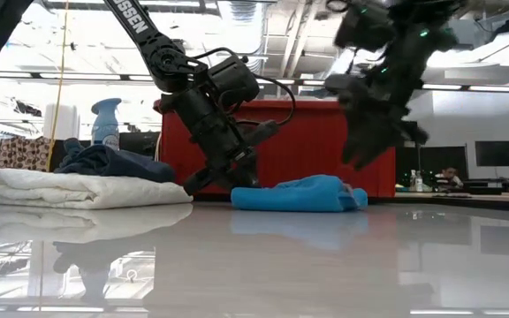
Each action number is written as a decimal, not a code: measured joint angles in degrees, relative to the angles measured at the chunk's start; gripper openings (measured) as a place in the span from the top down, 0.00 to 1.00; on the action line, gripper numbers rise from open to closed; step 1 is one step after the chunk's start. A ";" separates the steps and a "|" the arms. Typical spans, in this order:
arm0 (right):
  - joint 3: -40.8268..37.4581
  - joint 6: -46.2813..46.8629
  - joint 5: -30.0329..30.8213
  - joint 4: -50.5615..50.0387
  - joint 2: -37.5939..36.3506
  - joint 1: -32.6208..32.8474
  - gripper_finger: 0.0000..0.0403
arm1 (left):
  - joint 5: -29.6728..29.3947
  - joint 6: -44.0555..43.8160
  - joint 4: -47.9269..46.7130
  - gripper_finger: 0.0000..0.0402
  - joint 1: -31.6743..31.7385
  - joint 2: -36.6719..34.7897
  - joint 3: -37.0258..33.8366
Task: Fold Laundry from Bin
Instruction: Stack the blue shorts on the black shorts
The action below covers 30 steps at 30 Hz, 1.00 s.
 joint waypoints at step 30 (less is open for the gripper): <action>-9.77 -6.53 -8.93 18.25 2.06 -9.14 0.20 | -0.91 -1.65 1.94 0.73 0.00 0.00 -0.20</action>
